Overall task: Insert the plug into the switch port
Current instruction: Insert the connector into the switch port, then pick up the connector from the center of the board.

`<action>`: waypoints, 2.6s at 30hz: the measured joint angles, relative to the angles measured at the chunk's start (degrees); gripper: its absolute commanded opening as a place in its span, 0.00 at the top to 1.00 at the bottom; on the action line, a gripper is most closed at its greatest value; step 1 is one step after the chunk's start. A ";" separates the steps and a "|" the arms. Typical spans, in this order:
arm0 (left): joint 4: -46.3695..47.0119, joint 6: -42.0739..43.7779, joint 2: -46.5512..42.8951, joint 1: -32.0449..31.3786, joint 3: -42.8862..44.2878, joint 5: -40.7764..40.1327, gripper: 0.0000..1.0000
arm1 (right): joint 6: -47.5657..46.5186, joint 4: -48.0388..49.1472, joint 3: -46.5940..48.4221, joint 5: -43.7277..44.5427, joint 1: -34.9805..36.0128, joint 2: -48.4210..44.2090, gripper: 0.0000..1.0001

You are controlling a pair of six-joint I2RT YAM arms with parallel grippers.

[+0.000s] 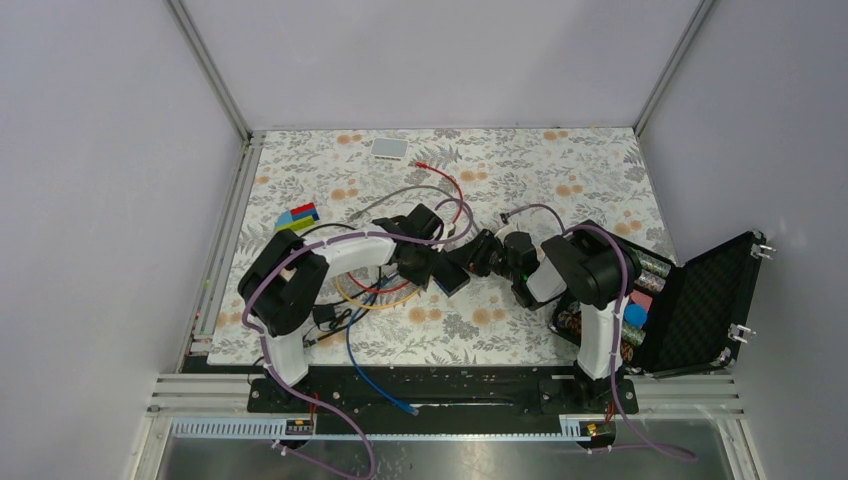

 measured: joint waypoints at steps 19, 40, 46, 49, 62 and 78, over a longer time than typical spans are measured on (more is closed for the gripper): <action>12.68 9.79 -7.17 -2.93 -11.34 -3.32 0.84 | 9.77 3.98 -6.58 1.86 -0.61 -2.91 0.56; 21.29 10.34 -29.92 -1.38 -19.26 -5.62 0.41 | 2.69 -33.51 -2.99 -11.15 -7.69 -20.11 0.48; 14.27 6.36 -31.06 6.49 -13.25 -12.09 0.42 | -10.71 -52.06 4.70 -5.42 -7.74 -31.17 0.45; 11.08 5.14 -31.06 8.28 -9.57 -14.82 0.40 | -18.95 -61.88 11.04 -0.02 -7.74 -33.53 0.43; 1.09 -2.25 -57.13 10.03 -13.57 -23.78 0.01 | -44.13 -86.64 40.72 9.51 -7.80 -10.34 0.45; 0.15 -2.64 -64.30 10.03 -21.68 -17.55 0.11 | -45.55 -95.82 46.60 9.05 -7.82 -0.96 0.67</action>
